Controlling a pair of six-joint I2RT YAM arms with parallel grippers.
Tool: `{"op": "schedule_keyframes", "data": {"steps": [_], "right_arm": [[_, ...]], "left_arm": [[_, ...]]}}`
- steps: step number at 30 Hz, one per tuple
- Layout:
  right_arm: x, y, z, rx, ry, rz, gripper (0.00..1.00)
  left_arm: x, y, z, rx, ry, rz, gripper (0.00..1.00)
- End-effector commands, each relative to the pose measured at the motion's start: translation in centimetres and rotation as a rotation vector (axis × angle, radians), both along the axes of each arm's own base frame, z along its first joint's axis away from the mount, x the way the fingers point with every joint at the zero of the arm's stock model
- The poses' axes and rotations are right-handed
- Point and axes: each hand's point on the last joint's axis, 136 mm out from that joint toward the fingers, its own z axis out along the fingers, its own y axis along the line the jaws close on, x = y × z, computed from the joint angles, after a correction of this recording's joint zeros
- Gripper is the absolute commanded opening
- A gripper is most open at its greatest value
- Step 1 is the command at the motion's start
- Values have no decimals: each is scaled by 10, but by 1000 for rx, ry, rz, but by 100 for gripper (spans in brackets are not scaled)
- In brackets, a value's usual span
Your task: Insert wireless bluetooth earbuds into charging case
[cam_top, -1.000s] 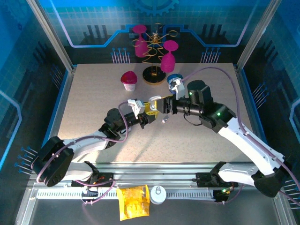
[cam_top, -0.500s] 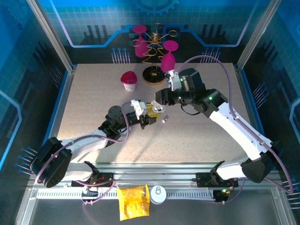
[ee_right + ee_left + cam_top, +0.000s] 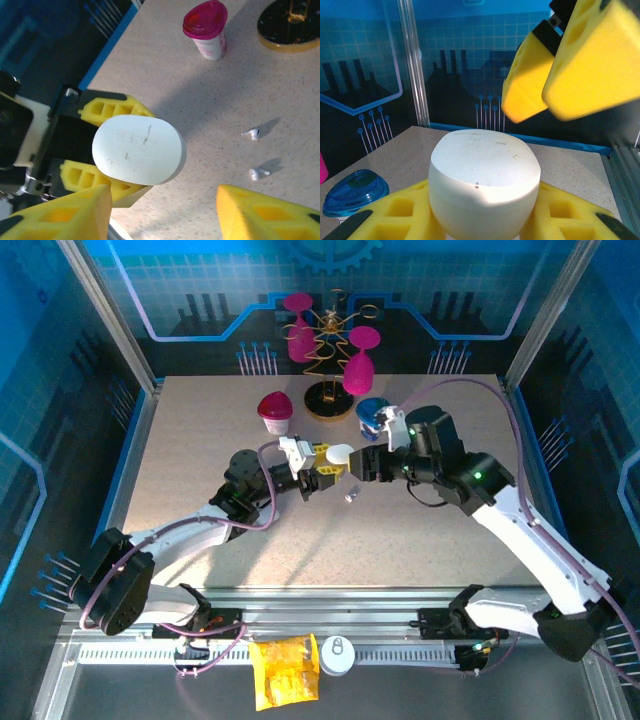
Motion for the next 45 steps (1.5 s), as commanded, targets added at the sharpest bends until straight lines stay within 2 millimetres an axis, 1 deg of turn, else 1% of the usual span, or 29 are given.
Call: {"op": "schedule_keyframes", "data": {"steps": [1,2,5,9,11,12,16,17,21,27,30,32,34,36,38,40,43,45], "right_arm": [[2,1,18,219,23,-35,73],[2,4,21,299,42,-27,77],[1,11,22,499,120,4,83],[-1,25,23,657,198,84,83],[-2,33,24,709,229,127,80],[-2,35,19,727,258,134,78],[3,38,15,792,278,143,65],[3,38,14,796,283,140,62],[6,35,8,804,287,114,46],[5,32,3,813,287,98,27],[5,31,0,811,285,92,21],[4,30,-1,809,282,89,18],[4,29,-3,802,275,84,16],[4,27,-5,789,266,79,15],[5,27,-5,771,245,84,15],[5,27,-5,737,219,92,15],[10,24,-13,682,187,72,15],[15,21,-20,656,175,52,14]], "left_arm": [[-7,0,17,-29,-58,-40,26],[-8,0,19,-39,-62,-45,26],[-9,0,28,-79,-73,-54,26],[-7,-1,37,-127,-85,-63,26],[-7,-2,38,-137,-86,-68,26],[-7,-3,39,-142,-86,-71,26],[-11,-2,40,-148,-95,-84,25],[-12,-2,40,-149,-97,-85,25],[-16,1,37,-142,-95,-81,25],[-20,3,32,-131,-86,-86,26],[-20,3,30,-124,-84,-85,26],[-20,2,28,-115,-80,-84,30],[-20,2,26,-104,-75,-83,31],[-21,3,23,-88,-72,-79,35],[-22,4,20,-66,-69,-78,45],[-23,5,15,-43,-66,-74,51],[-27,5,10,-17,-53,-82,64],[-30,7,8,-10,-46,-81,75]]}}
